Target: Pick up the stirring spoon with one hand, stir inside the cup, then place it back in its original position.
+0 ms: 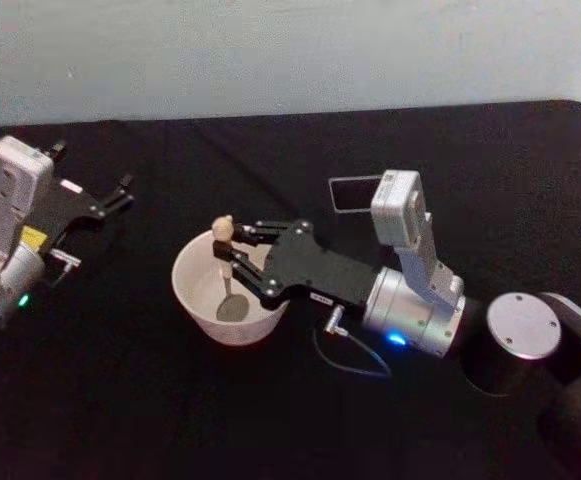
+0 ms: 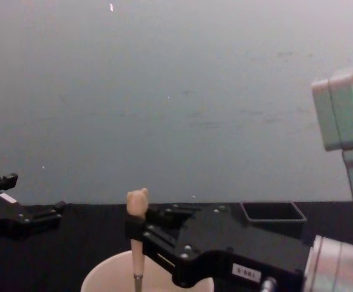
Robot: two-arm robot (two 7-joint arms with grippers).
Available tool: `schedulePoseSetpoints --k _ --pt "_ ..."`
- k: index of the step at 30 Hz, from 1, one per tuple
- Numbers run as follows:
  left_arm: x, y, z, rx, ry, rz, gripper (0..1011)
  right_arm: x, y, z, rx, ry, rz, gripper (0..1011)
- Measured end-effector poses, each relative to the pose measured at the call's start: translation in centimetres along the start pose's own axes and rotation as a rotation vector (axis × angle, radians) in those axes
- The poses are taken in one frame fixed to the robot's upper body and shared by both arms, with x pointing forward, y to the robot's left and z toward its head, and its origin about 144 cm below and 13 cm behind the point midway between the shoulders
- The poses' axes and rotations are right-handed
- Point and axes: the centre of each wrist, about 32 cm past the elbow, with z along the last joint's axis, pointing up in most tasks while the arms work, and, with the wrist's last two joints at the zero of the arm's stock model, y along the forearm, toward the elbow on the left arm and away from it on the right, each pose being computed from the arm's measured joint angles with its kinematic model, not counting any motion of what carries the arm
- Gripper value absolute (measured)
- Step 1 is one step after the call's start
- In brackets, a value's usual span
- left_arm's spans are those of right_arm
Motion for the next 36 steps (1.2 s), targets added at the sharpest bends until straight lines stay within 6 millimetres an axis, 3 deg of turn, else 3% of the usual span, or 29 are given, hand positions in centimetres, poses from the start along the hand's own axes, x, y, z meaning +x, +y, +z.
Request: schedulePoseSetpoints --k 15,36 --pt "0.0 0.0 0.0 0.000 0.000 0.000 1001 1.0 0.7 -0.1 0.002 -0.015 -0.064 211" --pt "0.0 0.0 0.0 0.000 0.000 0.000 1001 1.5 -1.7 0.1 -0.017 -0.020 -0.115 211"
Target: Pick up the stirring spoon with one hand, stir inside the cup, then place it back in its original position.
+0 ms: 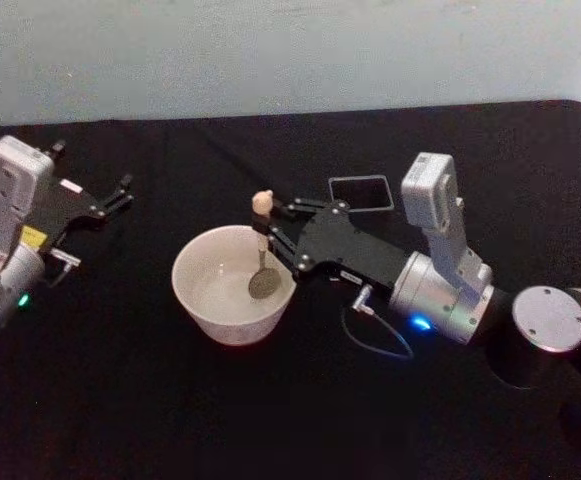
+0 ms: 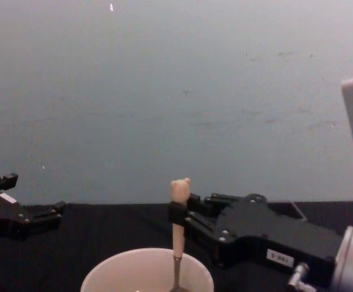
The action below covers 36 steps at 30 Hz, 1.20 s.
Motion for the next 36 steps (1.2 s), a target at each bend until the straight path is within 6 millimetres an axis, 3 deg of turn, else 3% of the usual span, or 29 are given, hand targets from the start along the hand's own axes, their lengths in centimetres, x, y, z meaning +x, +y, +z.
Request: schedulePoseSetpoints --k 15,36 --pt "0.0 0.0 0.0 0.000 0.000 0.000 1001 -1.2 -1.0 0.2 0.001 0.024 0.045 211" --pt "0.0 0.0 0.0 0.000 0.000 0.000 1001 -2.2 0.7 0.3 0.016 0.039 0.119 211"
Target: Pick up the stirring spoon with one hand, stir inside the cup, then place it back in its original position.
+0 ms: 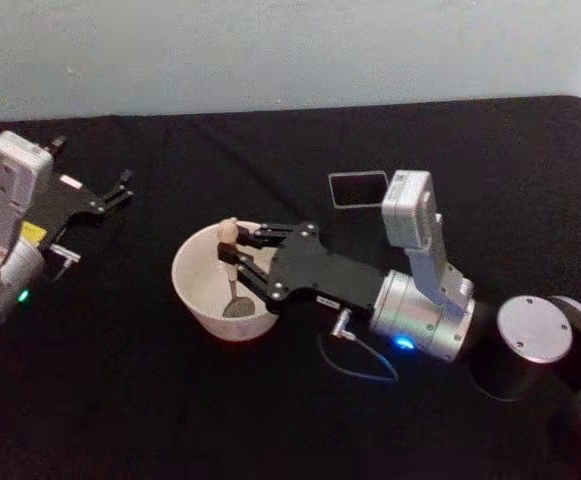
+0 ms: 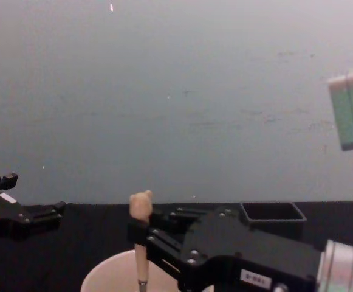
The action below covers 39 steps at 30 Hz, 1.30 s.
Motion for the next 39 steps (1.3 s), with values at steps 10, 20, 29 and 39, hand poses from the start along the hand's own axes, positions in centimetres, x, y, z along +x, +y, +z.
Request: schedulePoseSetpoints --k 10,20,29,39 --pt "0.0 0.0 0.0 0.000 0.000 0.000 1001 0.4 1.5 0.0 0.013 -0.007 0.004 211" --pt "0.0 0.0 0.0 0.000 0.000 0.000 1001 1.0 2.5 -0.1 0.019 -0.020 -0.025 211" --pt "0.0 0.0 0.0 0.000 0.000 0.000 1001 1.9 2.8 -0.1 0.018 -0.033 -0.065 211" --pt "0.0 0.0 0.0 0.000 0.000 0.000 1001 2.6 1.9 -0.2 0.008 -0.040 -0.108 211"
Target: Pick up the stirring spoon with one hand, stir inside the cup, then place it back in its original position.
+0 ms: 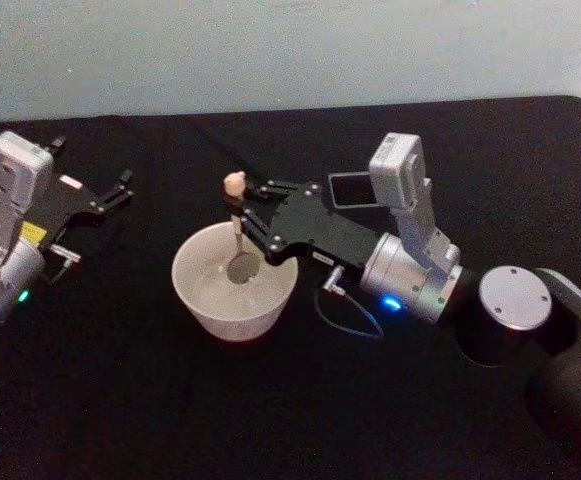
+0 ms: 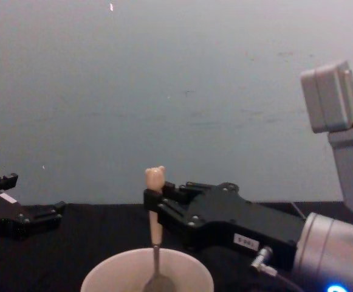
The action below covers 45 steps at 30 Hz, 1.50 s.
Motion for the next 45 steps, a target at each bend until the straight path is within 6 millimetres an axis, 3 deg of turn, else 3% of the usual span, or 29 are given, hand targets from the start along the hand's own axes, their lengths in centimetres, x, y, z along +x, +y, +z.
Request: schedulePoseSetpoints --k 22,45 --pt "0.0 0.0 0.0 0.000 0.000 0.000 1001 -1.0 -2.9 0.1 -0.018 0.042 0.007 211" --pt "0.0 0.0 0.0 0.000 0.000 0.000 1001 -2.3 -1.2 0.1 -0.010 0.056 0.076 211"
